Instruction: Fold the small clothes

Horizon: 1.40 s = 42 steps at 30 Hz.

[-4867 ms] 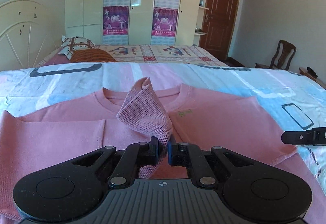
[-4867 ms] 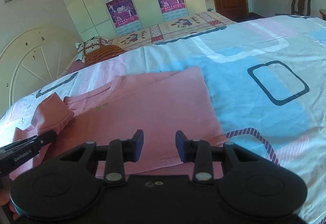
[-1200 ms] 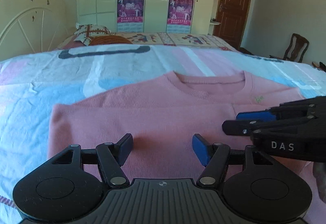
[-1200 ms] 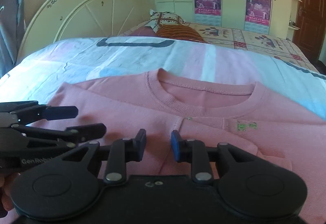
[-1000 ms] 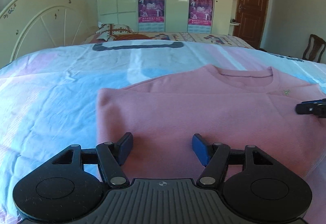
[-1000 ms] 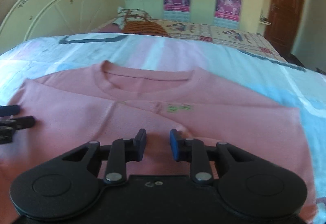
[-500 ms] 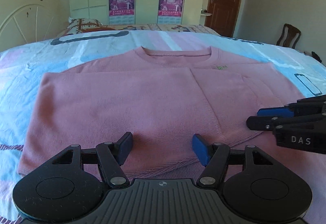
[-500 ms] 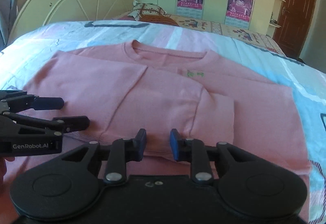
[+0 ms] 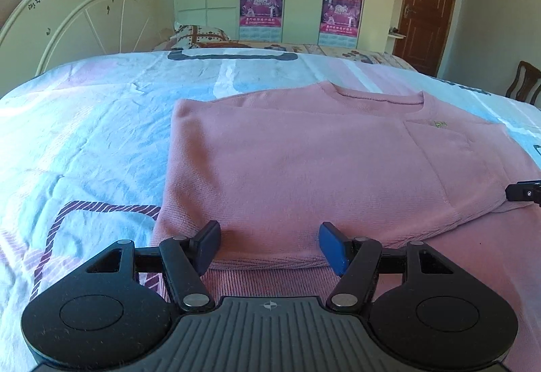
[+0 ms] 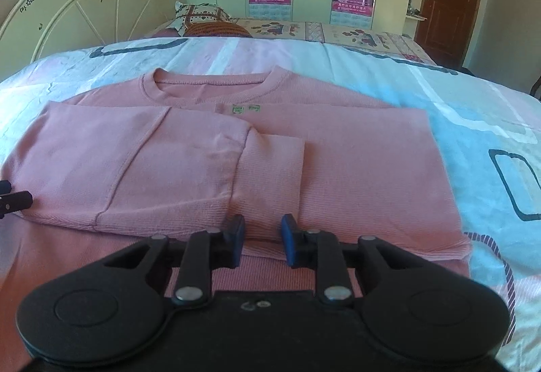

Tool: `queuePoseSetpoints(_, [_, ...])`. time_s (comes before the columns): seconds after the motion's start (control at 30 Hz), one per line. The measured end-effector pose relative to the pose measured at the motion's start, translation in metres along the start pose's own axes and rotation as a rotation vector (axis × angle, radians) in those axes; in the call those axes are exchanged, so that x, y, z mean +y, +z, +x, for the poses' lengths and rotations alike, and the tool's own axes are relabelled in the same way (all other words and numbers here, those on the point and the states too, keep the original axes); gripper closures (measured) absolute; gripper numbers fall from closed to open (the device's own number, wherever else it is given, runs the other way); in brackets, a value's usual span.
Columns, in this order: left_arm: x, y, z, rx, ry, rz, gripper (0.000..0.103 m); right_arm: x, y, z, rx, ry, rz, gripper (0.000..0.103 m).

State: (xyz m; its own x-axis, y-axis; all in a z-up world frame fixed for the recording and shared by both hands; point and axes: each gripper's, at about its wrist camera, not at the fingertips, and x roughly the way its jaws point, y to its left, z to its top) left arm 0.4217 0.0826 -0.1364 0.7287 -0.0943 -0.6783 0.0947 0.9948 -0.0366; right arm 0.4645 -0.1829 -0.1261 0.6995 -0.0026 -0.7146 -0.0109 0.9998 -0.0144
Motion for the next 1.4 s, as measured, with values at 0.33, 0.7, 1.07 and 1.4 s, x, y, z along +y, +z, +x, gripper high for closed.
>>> queuePoseSetpoints(0.33, [-0.009,-0.004,0.003,0.015,0.056,0.034,0.039,-0.007,-0.008,0.008,0.020,0.006,-0.023,0.079])
queuePoseSetpoints(0.7, [-0.016,0.000,0.006,0.041,0.098,0.056,0.032,-0.005,-0.004,0.007,0.050,0.001,-0.073,0.076])
queuePoseSetpoints(1.07, [-0.013,-0.034,-0.066,-0.025,0.171,0.062,0.009,-0.035,-0.040,-0.063,0.030,0.045,-0.001,0.053])
queuePoseSetpoints(1.4, [-0.009,-0.108,-0.143,0.062,0.129,0.061,0.010,-0.108,-0.113,-0.146,0.038,0.047,0.162,0.054])
